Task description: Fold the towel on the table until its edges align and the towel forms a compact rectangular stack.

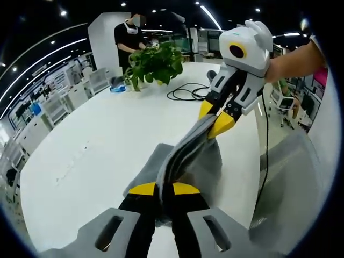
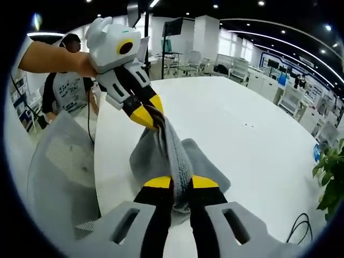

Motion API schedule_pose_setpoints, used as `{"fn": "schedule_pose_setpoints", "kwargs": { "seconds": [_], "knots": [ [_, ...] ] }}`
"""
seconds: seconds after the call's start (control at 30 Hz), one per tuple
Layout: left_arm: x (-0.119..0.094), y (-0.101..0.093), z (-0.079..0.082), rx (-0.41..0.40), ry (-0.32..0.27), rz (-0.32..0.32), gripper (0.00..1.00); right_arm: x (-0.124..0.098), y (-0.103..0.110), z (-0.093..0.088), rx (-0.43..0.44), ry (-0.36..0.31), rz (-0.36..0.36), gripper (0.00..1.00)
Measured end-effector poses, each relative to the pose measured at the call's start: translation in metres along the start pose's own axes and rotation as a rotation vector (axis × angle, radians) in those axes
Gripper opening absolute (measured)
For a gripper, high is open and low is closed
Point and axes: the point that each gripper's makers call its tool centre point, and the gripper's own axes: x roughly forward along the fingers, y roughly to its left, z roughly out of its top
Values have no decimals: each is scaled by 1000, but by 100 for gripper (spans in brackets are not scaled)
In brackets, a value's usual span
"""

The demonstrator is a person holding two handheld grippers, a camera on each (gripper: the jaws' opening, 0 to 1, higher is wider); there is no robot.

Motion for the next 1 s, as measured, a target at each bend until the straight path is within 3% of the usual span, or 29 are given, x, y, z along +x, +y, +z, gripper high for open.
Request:
{"fn": "schedule_pose_setpoints", "kwargs": {
  "seconds": [0.43,1.0],
  "knots": [
    [19,10,-9,-20,13,-25,9,19,-17,-11,12,29,-8,10],
    [53,23,-35,-69,65,-55,9,51,-35,-30,-6,112,-23,12]
  ]
}}
